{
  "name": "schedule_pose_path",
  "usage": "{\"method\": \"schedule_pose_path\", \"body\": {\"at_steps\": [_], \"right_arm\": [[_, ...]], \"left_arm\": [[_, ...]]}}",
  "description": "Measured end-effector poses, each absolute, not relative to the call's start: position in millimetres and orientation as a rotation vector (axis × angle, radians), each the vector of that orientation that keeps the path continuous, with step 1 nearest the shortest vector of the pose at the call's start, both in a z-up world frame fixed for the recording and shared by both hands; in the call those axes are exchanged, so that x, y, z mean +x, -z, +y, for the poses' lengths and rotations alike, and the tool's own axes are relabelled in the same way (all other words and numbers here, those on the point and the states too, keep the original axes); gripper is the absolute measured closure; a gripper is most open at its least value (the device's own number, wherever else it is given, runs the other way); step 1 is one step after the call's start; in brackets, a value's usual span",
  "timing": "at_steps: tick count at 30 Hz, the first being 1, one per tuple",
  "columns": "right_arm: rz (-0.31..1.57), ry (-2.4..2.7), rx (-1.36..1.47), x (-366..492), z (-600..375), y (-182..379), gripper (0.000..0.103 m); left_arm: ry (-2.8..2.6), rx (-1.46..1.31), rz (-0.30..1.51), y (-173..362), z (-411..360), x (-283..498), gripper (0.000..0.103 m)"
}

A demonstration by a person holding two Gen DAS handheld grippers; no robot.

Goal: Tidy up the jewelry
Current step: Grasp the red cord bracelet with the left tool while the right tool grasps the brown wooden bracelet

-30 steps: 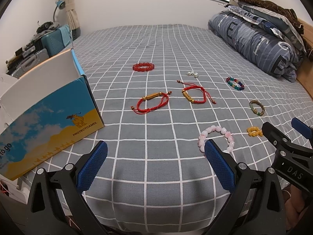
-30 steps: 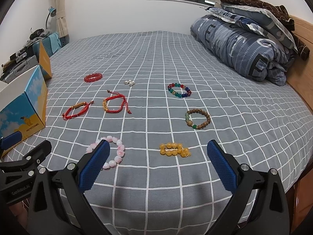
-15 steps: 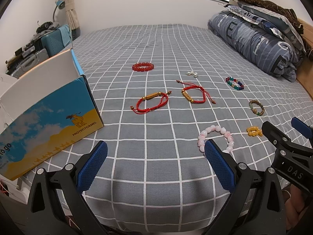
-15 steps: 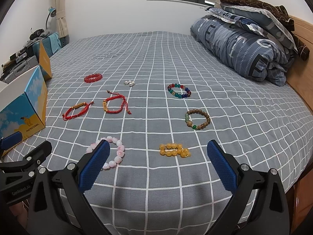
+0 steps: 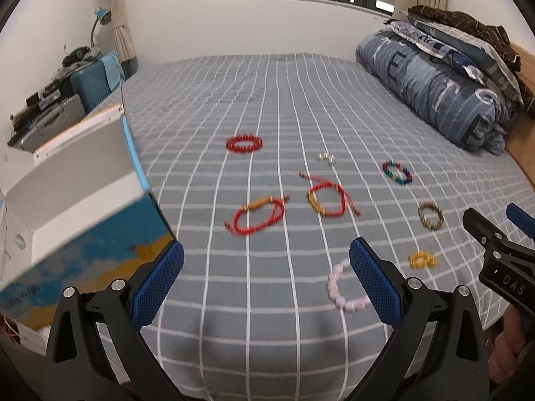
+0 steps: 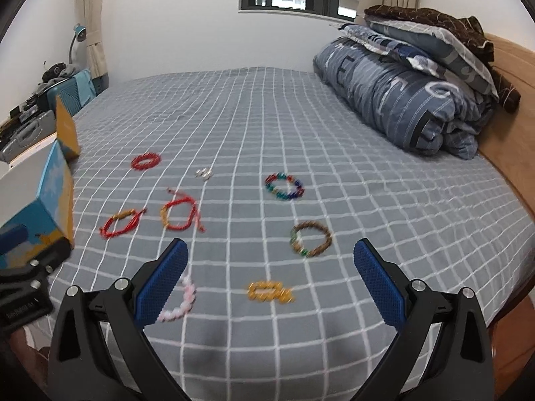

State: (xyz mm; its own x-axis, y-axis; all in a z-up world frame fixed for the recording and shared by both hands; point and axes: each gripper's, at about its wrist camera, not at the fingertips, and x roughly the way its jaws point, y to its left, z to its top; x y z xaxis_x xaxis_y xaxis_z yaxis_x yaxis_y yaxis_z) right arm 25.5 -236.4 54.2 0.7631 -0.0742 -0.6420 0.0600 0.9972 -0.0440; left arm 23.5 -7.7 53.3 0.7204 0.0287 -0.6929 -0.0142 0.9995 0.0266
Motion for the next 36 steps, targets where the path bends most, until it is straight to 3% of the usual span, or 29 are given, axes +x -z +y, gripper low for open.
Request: {"method": "schedule_pose_path", "body": {"at_steps": [9, 17, 28, 32, 36], "right_arm": [[0.818, 0.146, 0.000, 99, -271, -40, 0.007], [0.961, 0.175, 0.008, 139, -291, 32, 0.007], [1.057, 0.148, 0.046, 155, -296, 77, 0.008], [1.064, 0.148, 0.057, 158, -295, 79, 0.016], [1.059, 0.144, 0.042, 158, -290, 79, 0.032]], "left_arm": [[-0.016, 0.043, 0.831, -56, -15, 88, 0.006], [-0.027, 0.066, 0.932, -4, -12, 145, 0.006], [-0.055, 0.063, 1.031, 57, 3, 179, 0.006], [-0.042, 0.056, 1.028, 64, 4, 181, 0.006], [-0.009, 0.045, 1.016, 66, 3, 177, 0.019]]}}
